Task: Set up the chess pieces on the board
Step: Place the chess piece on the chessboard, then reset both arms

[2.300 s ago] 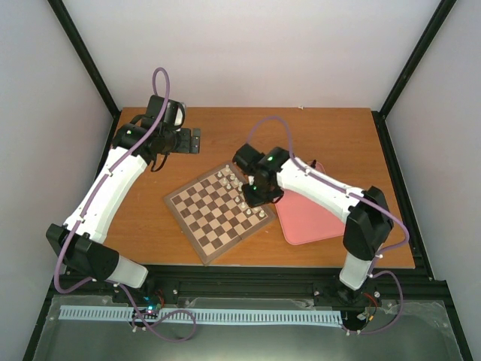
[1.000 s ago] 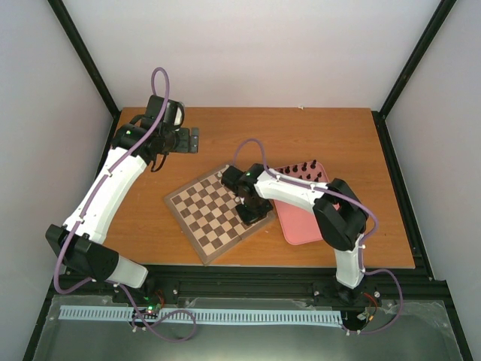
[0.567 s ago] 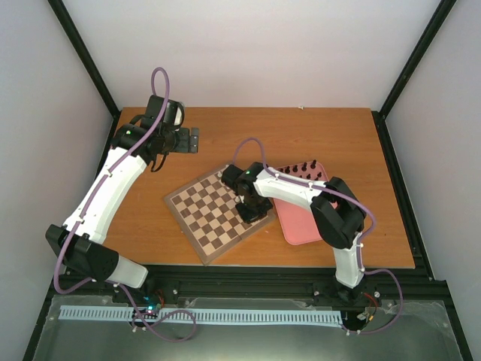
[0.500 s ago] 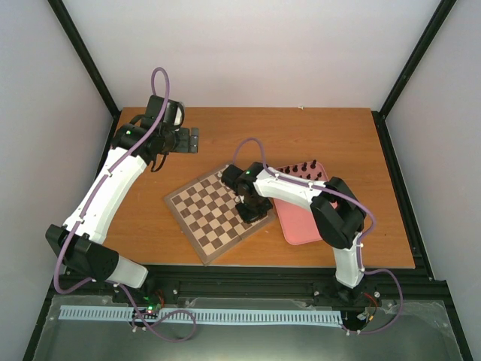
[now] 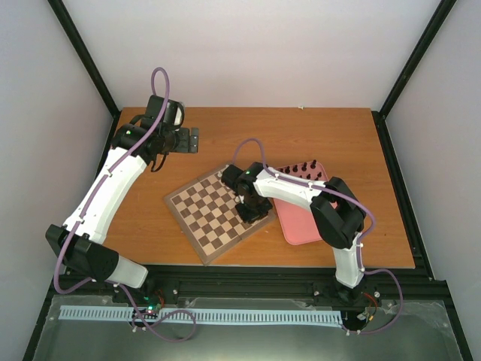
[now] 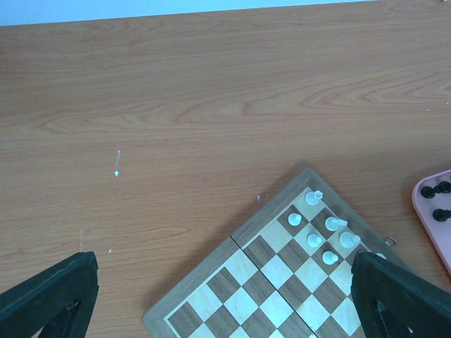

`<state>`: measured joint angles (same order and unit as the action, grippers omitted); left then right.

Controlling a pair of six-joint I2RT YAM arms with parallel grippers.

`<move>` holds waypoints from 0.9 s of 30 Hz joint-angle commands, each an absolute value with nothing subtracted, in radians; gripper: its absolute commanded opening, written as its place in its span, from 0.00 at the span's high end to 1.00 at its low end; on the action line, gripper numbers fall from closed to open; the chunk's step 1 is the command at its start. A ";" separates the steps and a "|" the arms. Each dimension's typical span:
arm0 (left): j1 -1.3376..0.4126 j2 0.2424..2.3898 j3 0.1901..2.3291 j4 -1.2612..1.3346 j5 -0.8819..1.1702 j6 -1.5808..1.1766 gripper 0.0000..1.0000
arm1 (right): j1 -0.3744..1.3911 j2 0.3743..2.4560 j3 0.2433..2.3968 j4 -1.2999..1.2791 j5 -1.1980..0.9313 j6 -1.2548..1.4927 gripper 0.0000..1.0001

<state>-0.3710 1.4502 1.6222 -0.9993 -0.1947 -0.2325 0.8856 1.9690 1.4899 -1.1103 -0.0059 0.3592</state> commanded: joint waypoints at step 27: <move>-0.367 1.457 1.718 -1.040 -0.172 -0.256 0.00 | 0.377 1.707 1.781 -1.082 0.011 0.385 0.00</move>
<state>-0.3710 1.4517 1.6550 -1.0172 -0.1722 -0.2409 0.4725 1.7493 1.7626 -1.1584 0.0051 0.3851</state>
